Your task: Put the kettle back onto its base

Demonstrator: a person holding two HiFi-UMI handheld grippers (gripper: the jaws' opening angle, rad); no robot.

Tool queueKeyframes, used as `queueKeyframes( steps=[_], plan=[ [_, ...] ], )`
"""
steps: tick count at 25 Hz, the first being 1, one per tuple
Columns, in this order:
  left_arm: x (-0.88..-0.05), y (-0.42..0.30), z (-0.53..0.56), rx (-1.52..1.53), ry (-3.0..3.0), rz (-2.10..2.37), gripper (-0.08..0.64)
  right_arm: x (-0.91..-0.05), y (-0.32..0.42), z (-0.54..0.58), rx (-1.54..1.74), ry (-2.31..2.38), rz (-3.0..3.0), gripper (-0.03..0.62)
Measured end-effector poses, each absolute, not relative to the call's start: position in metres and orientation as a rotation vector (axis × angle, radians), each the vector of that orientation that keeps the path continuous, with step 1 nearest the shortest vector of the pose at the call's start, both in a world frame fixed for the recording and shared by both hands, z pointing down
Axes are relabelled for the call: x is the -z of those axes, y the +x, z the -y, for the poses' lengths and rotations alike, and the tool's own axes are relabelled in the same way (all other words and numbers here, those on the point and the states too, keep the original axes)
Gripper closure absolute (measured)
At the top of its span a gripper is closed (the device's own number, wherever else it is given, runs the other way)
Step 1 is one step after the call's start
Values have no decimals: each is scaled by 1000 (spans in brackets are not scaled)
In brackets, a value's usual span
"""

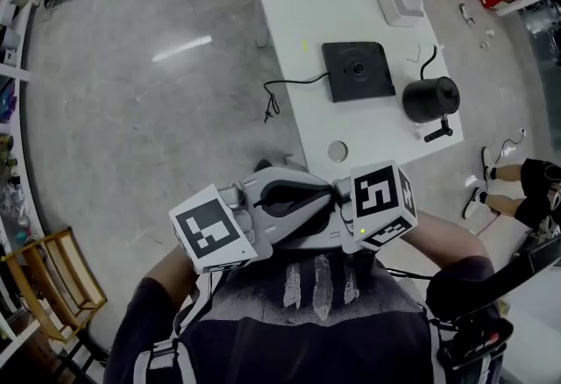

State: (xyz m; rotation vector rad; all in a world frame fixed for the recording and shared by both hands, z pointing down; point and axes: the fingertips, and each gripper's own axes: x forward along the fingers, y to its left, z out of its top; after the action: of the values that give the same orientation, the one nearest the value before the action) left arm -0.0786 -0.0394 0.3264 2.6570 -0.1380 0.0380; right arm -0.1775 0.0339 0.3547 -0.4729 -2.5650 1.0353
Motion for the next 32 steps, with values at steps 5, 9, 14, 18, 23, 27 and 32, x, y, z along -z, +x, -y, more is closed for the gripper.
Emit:
queueKeyframes(
  steps=[5, 9, 14, 18, 23, 27, 32],
  plan=[
    [-327, -91, 48, -34, 2655, 124, 573, -355, -190, -25, -1029, -466, 2572, 592],
    [-330, -93, 58, -33, 2694, 105, 571, -361, -195, -13, -1000, -438, 2608, 592],
    [-323, -85, 93, -28, 2833, 133, 560, -360, -181, 44, -935, -83, 2774, 592],
    [-318, -84, 132, -1, 2811, 254, 560, -369, -110, 104, -913, 518, 2822, 591],
    [-335, -57, 151, -180, 2870, 386, 560, -402, 59, 135, -832, 1403, 2557, 591],
    [-348, -20, 155, -288, 2859, 411, 560, -433, 186, 116, -835, 1867, 2270, 590],
    [-359, 26, 167, -368, 2777, 478, 560, -466, 277, 93, -708, 2041, 1973, 535]
  ],
)
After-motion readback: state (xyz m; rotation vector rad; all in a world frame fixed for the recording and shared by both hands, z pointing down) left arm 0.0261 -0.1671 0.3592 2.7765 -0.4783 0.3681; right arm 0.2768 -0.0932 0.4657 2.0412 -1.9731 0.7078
